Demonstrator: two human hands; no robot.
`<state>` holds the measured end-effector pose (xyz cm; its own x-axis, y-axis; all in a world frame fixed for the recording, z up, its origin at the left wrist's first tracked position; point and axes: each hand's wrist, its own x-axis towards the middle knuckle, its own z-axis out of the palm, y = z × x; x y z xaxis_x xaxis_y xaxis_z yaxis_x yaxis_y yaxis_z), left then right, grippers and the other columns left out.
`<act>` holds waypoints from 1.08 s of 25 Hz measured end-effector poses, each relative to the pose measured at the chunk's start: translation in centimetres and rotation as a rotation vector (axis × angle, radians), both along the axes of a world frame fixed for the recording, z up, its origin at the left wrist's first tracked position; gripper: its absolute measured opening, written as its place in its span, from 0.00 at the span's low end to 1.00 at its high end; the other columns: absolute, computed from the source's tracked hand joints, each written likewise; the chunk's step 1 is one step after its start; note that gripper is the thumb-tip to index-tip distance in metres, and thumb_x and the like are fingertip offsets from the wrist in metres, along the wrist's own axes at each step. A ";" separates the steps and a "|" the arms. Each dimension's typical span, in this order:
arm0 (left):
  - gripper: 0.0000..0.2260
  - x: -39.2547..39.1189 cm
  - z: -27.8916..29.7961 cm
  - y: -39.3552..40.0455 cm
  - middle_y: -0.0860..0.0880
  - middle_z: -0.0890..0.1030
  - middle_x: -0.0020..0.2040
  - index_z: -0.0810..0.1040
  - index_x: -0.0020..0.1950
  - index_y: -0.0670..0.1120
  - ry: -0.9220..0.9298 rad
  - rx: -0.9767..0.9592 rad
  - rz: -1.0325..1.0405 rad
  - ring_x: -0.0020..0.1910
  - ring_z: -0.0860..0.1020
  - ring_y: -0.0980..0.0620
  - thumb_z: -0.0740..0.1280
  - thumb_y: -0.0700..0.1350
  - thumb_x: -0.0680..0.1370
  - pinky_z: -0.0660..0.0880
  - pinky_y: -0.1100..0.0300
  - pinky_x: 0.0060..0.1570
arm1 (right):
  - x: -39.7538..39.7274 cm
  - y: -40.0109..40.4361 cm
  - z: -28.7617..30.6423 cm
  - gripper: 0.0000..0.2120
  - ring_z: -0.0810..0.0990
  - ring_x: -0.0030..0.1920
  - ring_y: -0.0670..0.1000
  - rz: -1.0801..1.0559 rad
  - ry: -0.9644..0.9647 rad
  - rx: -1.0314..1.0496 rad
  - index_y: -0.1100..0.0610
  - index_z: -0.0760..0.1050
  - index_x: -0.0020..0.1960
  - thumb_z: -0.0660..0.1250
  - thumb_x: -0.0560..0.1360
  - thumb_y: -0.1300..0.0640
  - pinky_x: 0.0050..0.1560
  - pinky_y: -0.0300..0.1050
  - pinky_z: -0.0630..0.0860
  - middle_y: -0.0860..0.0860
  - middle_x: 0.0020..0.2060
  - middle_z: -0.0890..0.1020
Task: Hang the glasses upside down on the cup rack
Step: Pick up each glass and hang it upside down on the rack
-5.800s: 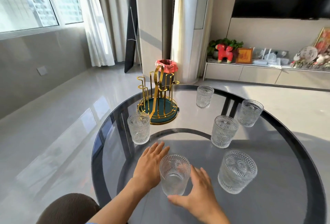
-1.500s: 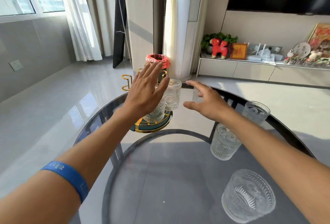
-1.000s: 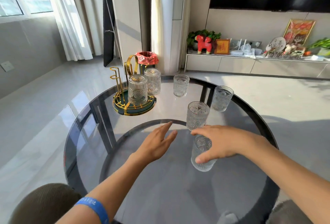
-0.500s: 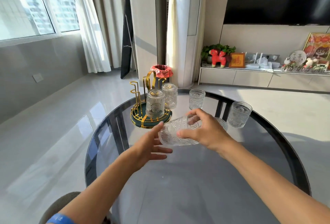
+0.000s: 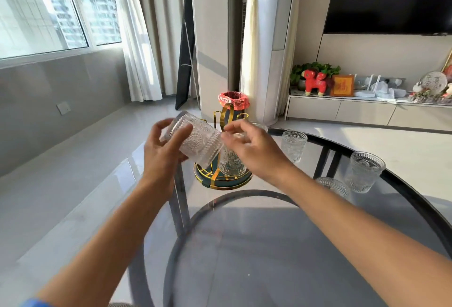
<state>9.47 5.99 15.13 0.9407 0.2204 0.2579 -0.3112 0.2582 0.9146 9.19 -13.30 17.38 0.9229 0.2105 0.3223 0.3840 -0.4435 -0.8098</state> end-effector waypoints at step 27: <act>0.21 9.2 -4.1 0.8 0.48 0.78 0.61 0.74 0.55 0.58 0.000 0.954 0.117 0.56 0.77 0.45 0.78 0.52 0.66 0.75 0.49 0.54 | 12.0 2.1 0.0 0.38 0.68 0.70 0.59 -0.198 -0.099 -0.834 0.49 0.53 0.77 0.60 0.71 0.65 0.65 0.61 0.67 0.45 0.78 0.54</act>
